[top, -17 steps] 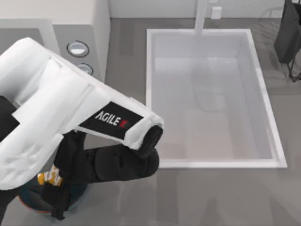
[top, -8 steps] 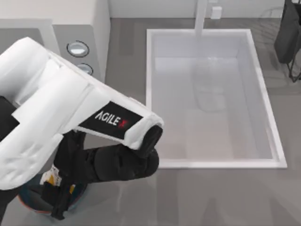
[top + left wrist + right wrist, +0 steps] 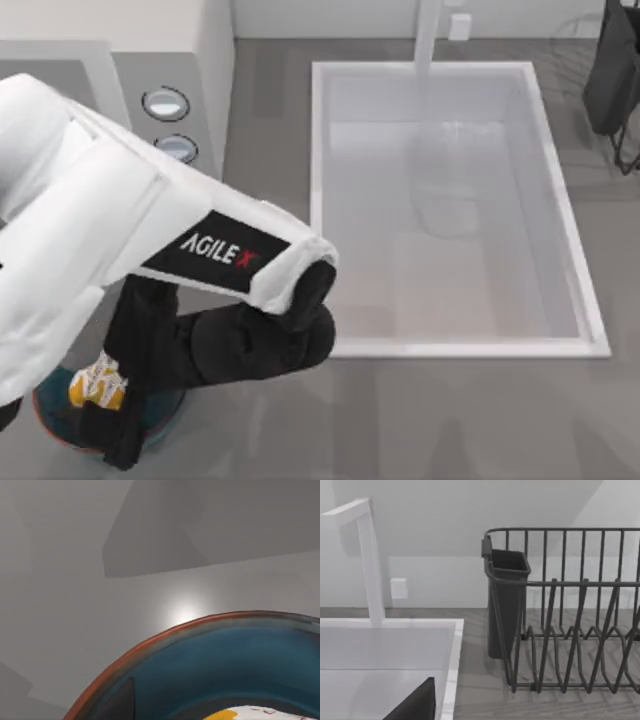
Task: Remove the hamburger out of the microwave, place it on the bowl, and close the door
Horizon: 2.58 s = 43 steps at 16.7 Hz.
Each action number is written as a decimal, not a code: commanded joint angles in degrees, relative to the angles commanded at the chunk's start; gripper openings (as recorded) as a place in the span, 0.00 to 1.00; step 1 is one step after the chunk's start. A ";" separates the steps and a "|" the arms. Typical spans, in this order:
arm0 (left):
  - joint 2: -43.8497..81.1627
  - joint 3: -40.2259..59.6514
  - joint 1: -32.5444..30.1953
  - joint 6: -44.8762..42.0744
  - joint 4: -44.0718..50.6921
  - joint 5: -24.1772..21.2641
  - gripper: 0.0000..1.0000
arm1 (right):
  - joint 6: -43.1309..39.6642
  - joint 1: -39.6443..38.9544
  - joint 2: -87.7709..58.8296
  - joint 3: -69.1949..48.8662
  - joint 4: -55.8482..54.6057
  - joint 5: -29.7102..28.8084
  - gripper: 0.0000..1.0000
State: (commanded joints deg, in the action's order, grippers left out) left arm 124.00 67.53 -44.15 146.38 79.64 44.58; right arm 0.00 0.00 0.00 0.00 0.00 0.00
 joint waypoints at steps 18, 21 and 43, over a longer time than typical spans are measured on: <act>-97.51 -49.04 27.40 -108.42 -61.04 -36.65 1.00 | 0.00 0.00 0.00 0.00 0.00 0.00 1.00; -111.32 -57.11 34.14 -125.84 -69.57 -40.63 1.00 | 0.00 0.00 0.00 0.00 0.00 0.00 1.00; -124.00 -67.53 44.14 -146.38 -79.64 -44.58 0.25 | 0.00 0.00 0.00 0.00 0.00 0.00 1.00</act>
State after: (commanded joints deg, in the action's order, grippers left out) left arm 0.00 0.00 0.00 0.00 0.00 0.00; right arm 0.00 0.00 0.00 0.00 0.00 0.00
